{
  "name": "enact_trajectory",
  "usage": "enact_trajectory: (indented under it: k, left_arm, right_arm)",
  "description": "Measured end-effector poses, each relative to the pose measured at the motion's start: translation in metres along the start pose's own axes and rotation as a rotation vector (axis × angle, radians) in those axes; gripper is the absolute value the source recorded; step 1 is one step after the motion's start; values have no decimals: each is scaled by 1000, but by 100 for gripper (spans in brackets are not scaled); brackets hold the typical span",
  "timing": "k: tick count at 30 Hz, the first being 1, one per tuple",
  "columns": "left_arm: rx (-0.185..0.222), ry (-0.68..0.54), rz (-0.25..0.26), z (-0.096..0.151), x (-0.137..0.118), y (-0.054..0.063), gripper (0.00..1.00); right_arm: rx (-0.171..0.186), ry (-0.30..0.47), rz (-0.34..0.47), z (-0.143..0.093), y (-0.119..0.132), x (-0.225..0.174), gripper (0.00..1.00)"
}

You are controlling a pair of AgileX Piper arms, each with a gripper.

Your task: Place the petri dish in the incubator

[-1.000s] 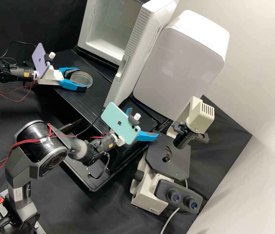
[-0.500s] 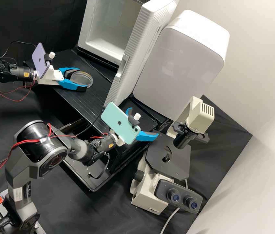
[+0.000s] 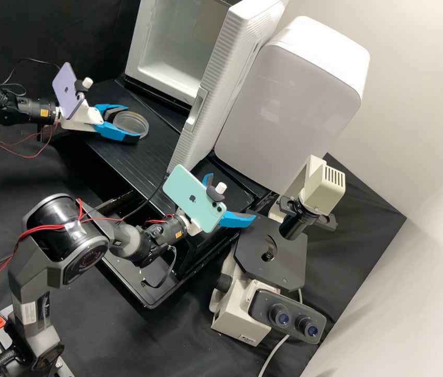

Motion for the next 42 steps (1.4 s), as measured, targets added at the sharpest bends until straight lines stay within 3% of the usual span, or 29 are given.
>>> enact_trajectory:
  k: [5, 8, 15, 24, 42]
  left_arm:
    - [5, -12, 69, 5, -7, 24, 0]
    - [10, -20, 98, 7, -11, 32, 0]
    - [33, -42, 131, 11, -18, 42, 0]
    - [27, -44, 145, 14, -18, 48, 0]
    - [-3, 58, 191, 16, 47, 87, 0]
  right_arm:
    - [0, 0, 0, 0, 0, 0, 100]
    - [0, 0, 0, 0, 0, 0, 100]
    - [0, 0, 0, 0, 0, 0, 100]
    - [0, 0, 0, 0, 0, 0, 100]
    - [0, 0, 0, 0, 0, 0, 100]
